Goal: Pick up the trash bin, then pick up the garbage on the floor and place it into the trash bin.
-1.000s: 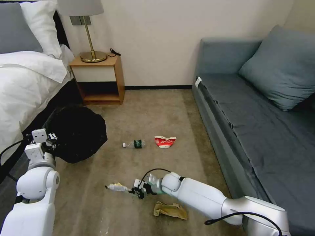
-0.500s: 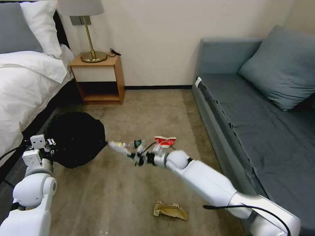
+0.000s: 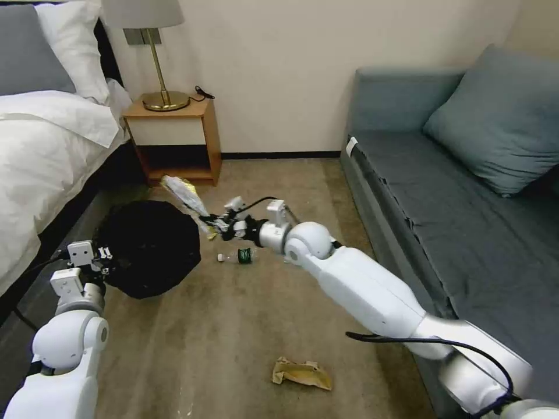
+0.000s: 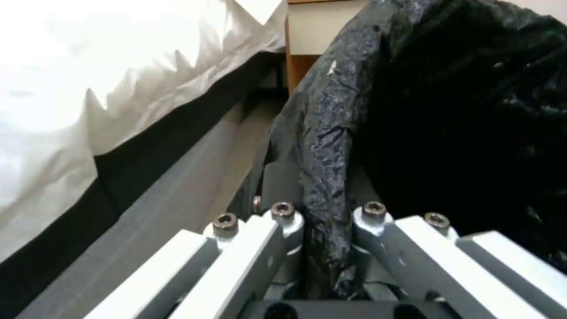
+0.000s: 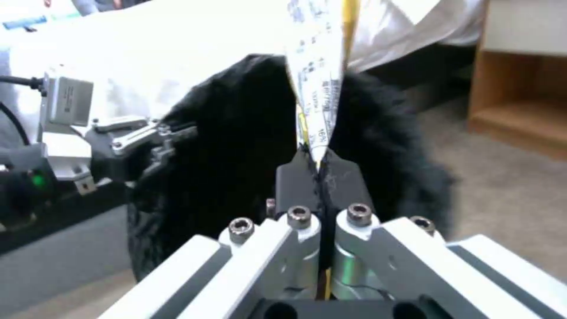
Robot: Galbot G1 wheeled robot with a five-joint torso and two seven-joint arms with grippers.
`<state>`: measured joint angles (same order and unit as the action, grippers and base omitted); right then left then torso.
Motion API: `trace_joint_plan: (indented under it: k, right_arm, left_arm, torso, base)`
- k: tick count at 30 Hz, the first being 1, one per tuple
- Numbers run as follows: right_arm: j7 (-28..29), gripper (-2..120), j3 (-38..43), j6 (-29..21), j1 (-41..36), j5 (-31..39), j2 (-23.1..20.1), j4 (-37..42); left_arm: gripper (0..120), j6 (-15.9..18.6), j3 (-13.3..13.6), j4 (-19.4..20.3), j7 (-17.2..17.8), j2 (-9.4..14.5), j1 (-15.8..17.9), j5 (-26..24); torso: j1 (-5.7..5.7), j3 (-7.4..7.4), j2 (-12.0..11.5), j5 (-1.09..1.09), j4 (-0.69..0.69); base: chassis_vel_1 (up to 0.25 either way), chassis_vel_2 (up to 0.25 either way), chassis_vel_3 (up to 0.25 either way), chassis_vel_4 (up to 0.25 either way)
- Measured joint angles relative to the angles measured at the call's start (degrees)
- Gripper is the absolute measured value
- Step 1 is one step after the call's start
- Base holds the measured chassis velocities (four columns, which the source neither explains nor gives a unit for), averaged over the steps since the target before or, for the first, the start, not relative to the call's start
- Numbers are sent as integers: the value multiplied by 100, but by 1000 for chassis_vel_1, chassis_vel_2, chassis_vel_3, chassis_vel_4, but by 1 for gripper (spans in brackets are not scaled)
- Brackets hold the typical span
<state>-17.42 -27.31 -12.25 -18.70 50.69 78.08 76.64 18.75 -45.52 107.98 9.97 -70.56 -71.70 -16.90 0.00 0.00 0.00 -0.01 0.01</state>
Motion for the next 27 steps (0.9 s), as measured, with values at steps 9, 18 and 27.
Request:
trace_joint_plan:
  k: [9, 18, 27]
  right_arm:
    - [200, 0, -680, 331, 278, 244, 514, -743]
    - [335, 0, -866, 403, 236, 71, 734, -1063]
    - [366, 36, -899, 447, 133, -331, 579, -1151]
  left_arm:
    - [3, 6, 106, -24, -4, -115, 54, 43]
    - [3, 24, 126, -39, -3, -185, 116, 14]
    - [3, 30, 109, -122, 12, -97, 196, -36]
  torso:
    - [0, 0, 0, 0, 1]
    - [0, 0, 0, 0, 0]
    - [0, 0, 1, 1, -1]
  base:
    - [0, 0, 0, 0]
    - [0, 0, 0, 0]
    - [0, 0, 0, 0]
